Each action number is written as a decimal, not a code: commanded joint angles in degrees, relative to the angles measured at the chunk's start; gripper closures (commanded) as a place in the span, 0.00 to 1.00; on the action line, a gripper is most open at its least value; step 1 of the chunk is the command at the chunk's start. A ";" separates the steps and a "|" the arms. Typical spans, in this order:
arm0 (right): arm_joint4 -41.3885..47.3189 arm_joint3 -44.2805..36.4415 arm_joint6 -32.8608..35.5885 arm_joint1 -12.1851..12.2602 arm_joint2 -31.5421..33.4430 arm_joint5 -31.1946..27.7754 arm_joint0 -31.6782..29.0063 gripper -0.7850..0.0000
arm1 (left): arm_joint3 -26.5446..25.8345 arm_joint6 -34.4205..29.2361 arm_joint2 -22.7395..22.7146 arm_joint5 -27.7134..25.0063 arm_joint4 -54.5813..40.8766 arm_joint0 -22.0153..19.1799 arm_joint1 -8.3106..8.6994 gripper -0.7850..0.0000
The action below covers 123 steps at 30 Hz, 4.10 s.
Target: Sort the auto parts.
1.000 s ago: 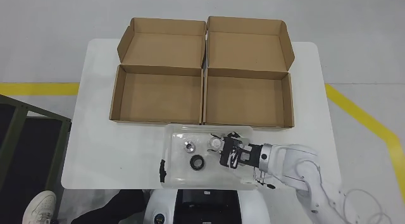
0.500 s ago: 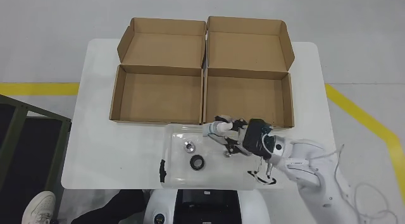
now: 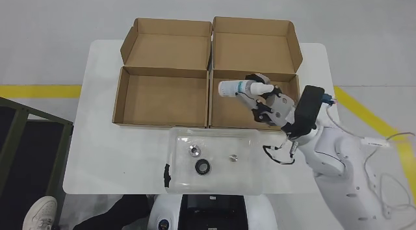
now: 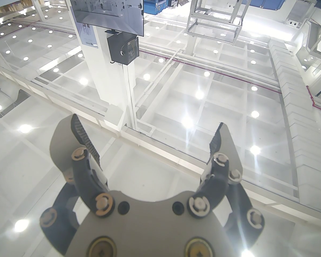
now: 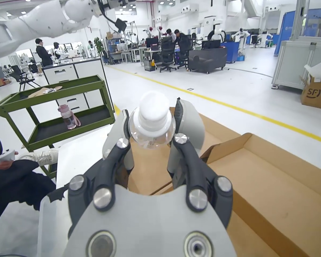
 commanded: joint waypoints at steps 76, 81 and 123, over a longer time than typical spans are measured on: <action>-27.58 9.55 5.21 -0.96 -7.48 0.73 -0.25 1.00 | 0.00 0.00 0.00 0.00 0.00 0.00 0.00 0.00; -27.76 12.03 8.20 -1.34 -9.05 1.53 3.20 1.00 | 0.00 0.00 0.00 0.00 0.00 0.00 0.00 0.00; -22.85 14.95 14.62 -2.25 -9.72 4.69 9.01 0.00 | 0.00 0.00 0.00 0.00 0.00 0.00 0.00 0.00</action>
